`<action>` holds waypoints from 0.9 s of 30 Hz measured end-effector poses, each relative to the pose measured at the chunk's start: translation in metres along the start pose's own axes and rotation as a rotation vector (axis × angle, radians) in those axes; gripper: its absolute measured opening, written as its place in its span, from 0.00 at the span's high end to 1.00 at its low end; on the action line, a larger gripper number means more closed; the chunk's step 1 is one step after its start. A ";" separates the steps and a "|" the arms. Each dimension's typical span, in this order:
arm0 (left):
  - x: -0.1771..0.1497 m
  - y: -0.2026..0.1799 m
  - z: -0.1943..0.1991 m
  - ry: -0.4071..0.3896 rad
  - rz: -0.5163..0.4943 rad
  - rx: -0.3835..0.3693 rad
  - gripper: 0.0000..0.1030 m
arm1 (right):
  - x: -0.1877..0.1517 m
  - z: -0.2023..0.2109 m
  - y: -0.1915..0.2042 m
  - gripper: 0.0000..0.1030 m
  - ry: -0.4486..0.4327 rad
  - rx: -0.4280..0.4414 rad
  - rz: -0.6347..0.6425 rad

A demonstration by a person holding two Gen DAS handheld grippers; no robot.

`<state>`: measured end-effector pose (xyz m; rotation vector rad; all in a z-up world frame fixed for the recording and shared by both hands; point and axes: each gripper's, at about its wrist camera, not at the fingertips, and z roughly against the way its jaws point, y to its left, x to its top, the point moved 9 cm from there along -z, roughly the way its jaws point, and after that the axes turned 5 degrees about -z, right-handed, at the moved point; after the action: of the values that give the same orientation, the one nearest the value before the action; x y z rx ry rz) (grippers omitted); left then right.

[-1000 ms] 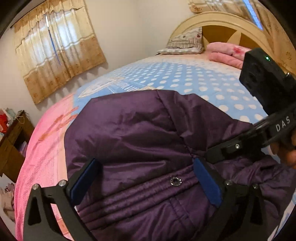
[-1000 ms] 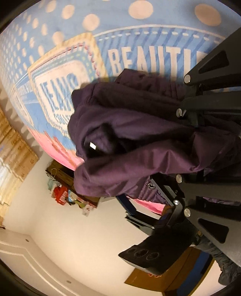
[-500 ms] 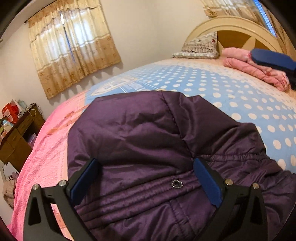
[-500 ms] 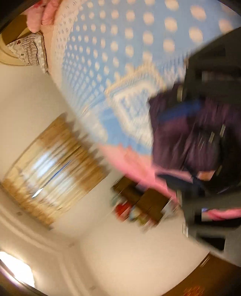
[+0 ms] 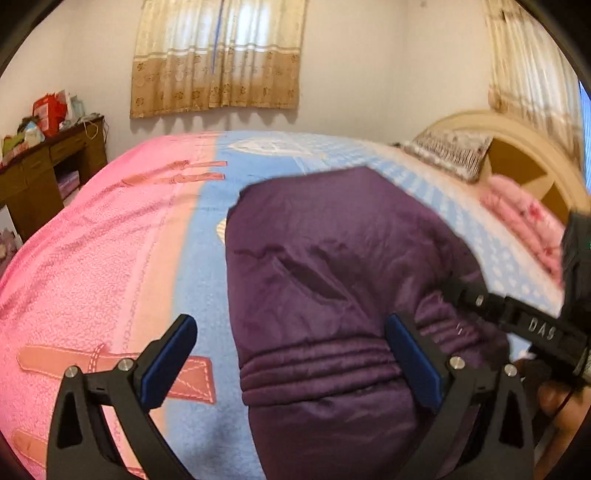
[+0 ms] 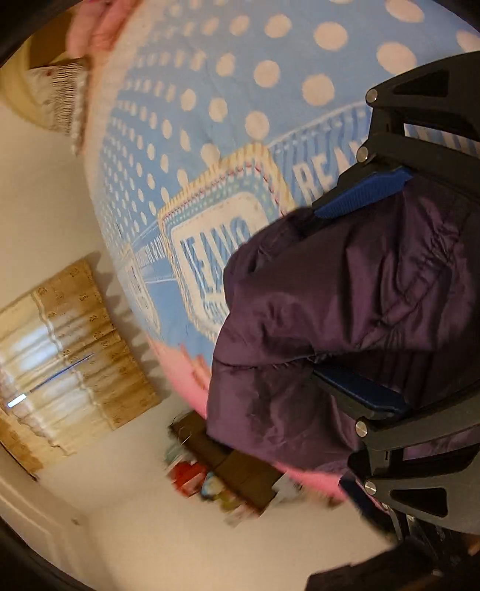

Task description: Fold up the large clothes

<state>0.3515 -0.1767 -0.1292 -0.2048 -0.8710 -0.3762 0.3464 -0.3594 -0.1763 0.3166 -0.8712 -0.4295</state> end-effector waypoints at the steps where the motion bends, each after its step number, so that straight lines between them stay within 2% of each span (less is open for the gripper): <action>1: -0.001 -0.003 -0.005 0.012 -0.017 0.013 0.00 | -0.002 -0.003 -0.004 0.21 0.005 0.000 -0.003; 4: -0.003 -0.007 -0.016 0.038 -0.063 0.060 0.00 | -0.005 -0.018 -0.013 0.21 0.050 0.005 -0.010; 6: -0.007 -0.008 -0.021 0.052 -0.058 0.071 0.00 | -0.007 -0.026 -0.018 0.21 0.081 0.002 -0.017; 11: -0.013 -0.003 -0.031 0.090 -0.011 0.034 0.00 | -0.011 -0.046 -0.026 0.20 0.147 0.051 -0.066; 27: -0.018 -0.006 -0.032 0.078 0.031 -0.008 0.00 | -0.013 -0.056 -0.027 0.16 0.160 0.091 -0.091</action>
<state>0.3613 -0.1884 -0.1637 -0.2096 -0.7889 -0.3564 0.3767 -0.3719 -0.2306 0.4695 -0.7235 -0.4431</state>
